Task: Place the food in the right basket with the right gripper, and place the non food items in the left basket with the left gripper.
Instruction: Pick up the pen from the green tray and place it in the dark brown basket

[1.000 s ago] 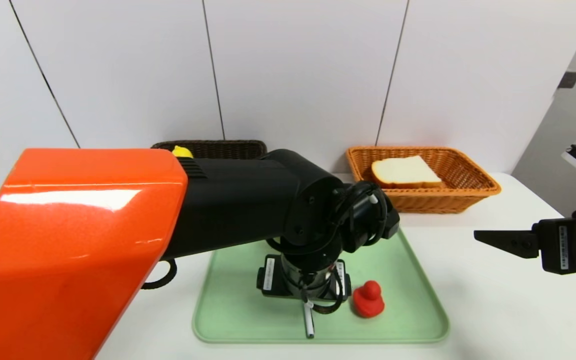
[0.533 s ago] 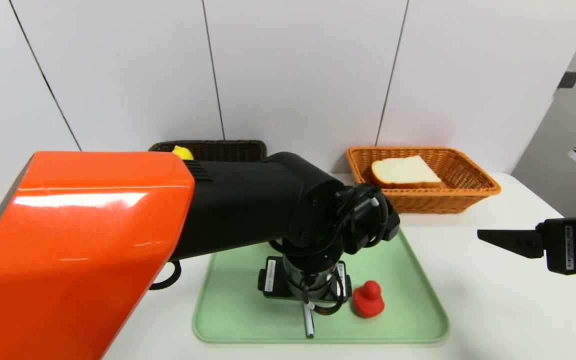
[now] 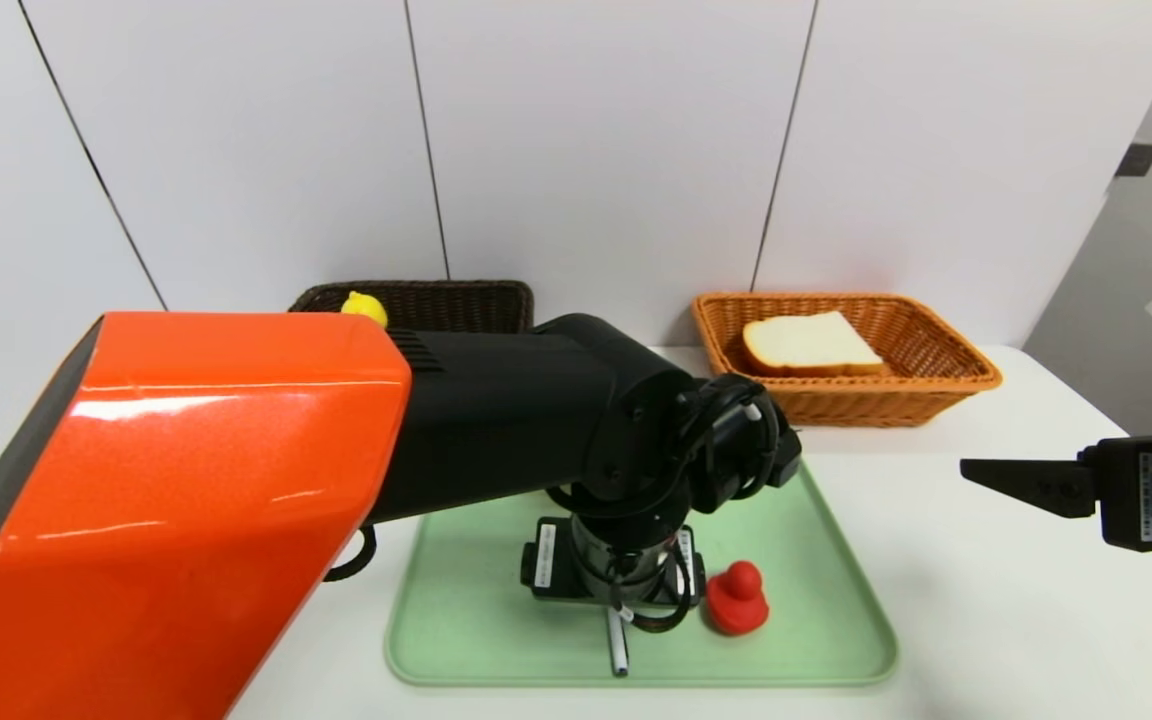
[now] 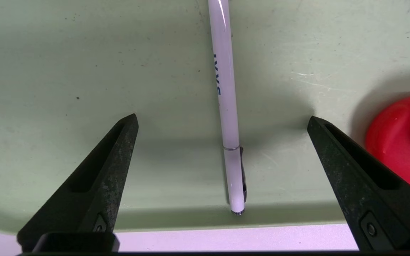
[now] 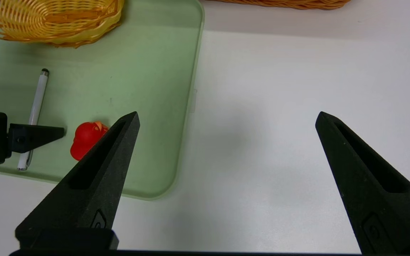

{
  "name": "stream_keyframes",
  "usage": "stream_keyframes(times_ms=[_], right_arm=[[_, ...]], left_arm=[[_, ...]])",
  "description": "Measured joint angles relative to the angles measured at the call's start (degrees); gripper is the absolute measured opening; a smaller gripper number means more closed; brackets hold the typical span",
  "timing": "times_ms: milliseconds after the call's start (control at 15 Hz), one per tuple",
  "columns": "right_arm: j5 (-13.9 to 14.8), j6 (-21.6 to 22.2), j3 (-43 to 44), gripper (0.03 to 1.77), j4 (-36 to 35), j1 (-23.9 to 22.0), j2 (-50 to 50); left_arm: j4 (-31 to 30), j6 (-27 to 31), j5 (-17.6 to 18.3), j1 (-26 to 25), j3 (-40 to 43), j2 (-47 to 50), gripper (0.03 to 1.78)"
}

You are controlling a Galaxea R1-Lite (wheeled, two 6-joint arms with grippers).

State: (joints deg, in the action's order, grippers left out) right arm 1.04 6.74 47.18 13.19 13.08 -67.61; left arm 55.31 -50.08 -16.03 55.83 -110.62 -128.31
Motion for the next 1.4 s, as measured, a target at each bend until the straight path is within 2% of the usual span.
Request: stream_keyframes(times_ms=[333,533,800,933,1400], right_arm=[[0.0,0.0,-0.2,1.71,0.0,0.0,0.4],[0.0,-0.1,-0.2,1.71,0.1,0.0,0.9],[0.0,-0.2,-0.4,1.71,0.1,0.0,1.7],[0.0,-0.3,-0.7,1.71,0.2,0.0,2.2],[0.0,-0.2,-1.3,1.71,0.2,0.0,3.6]], left_arm=[[0.1,-0.1,0.1,0.0,0.1,-0.1,1.69],[0.1,-1.0,0.6,0.1,0.2,-0.1,1.2],[0.2,-2.3,2.9,0.0,0.4,-0.1,0.77],[0.1,-2.4,3.0,0.1,0.4,-0.1,0.05],[0.5,-2.2,3.0,0.0,0.0,1.3,0.05]])
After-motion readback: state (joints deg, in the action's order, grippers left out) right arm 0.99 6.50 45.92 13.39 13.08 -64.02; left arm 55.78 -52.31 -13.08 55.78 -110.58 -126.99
